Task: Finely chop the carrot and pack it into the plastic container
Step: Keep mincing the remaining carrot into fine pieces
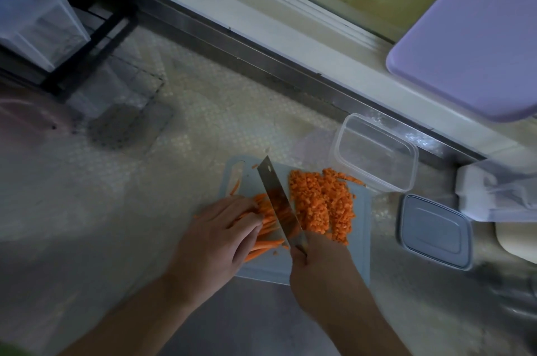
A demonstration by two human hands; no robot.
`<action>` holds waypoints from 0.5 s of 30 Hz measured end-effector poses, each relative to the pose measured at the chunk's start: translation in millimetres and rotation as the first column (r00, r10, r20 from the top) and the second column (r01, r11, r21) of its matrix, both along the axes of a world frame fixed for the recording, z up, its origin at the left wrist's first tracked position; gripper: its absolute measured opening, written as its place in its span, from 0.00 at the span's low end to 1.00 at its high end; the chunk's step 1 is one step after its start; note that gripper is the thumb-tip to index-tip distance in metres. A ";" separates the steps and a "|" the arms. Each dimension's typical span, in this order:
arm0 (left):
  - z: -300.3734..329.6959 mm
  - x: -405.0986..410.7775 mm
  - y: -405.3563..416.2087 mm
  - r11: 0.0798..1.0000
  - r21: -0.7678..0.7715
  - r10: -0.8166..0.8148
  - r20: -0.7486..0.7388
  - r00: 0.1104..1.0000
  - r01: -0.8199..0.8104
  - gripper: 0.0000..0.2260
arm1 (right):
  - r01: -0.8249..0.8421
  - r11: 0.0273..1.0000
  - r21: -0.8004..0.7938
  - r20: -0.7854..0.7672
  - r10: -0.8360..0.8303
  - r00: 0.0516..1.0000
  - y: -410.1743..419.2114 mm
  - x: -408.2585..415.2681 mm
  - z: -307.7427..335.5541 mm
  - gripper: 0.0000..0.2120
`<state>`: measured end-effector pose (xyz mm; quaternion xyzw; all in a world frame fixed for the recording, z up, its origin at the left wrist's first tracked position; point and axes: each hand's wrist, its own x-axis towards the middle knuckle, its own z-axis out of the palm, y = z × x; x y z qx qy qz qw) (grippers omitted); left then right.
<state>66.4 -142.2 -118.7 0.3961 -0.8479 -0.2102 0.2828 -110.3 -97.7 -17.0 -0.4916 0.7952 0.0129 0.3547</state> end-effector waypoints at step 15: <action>-0.4 -0.1 -0.3 1.000 -0.020 -0.007 -0.004 1.000 0.007 0.07 | 0.066 0.991 -0.117 0.016 -0.064 0.998 -6.3 6.8 -6.8 0.12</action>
